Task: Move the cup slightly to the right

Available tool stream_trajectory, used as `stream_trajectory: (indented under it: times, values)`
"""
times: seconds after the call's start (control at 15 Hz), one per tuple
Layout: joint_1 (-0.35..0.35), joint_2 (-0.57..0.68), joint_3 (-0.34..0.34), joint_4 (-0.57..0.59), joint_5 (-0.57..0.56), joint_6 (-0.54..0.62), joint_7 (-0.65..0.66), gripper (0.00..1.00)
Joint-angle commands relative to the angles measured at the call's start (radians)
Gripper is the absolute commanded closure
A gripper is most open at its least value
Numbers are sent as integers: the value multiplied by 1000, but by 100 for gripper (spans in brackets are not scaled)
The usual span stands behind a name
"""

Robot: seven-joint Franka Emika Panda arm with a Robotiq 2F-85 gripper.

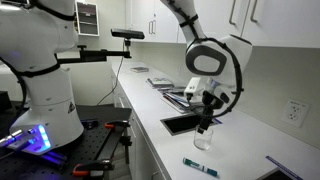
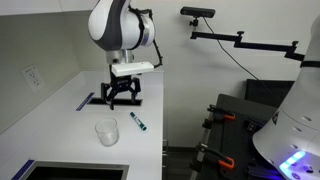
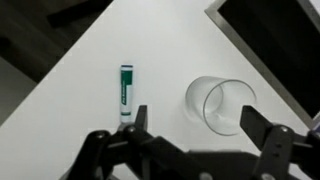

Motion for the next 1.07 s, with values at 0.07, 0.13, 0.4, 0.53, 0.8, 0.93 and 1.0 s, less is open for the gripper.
stream_trajectory:
  times: [0.07, 0.13, 0.4, 0.53, 0.8, 0.93, 1.0]
  values:
    - [-16, 153, 21, 181, 35, -48, -2, 1]
    - [-11, 175, 18, 205, 28, -55, 8, 4]
    - [-7, 245, 27, 269, 22, -102, 8, 36]
    - [-7, 263, 29, 282, 22, -113, 5, 52]
    - [-6, 291, 36, 305, 11, -145, -17, 82]
    - [4, 304, 37, 314, 0, -162, -20, 97]
    - [9, 308, 37, 317, -7, -167, -20, 100]
